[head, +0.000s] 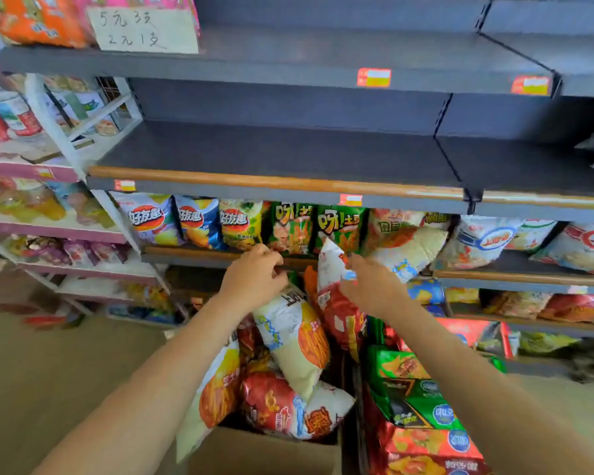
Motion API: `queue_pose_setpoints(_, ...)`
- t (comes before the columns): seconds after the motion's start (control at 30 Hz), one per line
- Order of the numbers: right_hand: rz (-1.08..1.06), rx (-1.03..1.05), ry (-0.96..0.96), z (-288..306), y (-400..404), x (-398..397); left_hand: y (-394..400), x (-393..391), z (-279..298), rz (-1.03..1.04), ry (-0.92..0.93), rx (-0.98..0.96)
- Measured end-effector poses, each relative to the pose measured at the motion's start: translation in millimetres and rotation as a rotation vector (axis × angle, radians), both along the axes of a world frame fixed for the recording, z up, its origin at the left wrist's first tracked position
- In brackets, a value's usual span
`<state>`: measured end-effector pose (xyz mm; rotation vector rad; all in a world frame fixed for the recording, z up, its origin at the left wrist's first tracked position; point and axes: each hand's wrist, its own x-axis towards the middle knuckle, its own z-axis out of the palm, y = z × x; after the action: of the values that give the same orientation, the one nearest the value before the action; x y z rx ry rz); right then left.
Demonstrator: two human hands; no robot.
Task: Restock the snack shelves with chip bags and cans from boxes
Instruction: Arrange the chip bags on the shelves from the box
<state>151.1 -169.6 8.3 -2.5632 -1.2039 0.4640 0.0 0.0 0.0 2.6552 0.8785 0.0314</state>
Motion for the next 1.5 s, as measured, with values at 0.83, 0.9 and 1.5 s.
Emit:
queue_pose_setpoints(0.83, 0.176, 0.358, -0.556, -21.5, 40.6, -87.1, 27.3, 13.0, -24.2, 0.369, -0.651, -1.375)
queue_pose_setpoints(0.9, 0.293, 0.361, -0.640, -28.9, 48.9, -103.2, 27.4, 13.1, -20.6, 0.428, -0.662, -1.451)
queue_pose_setpoints(1.5, 0.566, 0.087, -0.206, -62.7, 116.1, -122.1, 161.5, -124.0, -44.9, 0.973, -1.198, -0.830)
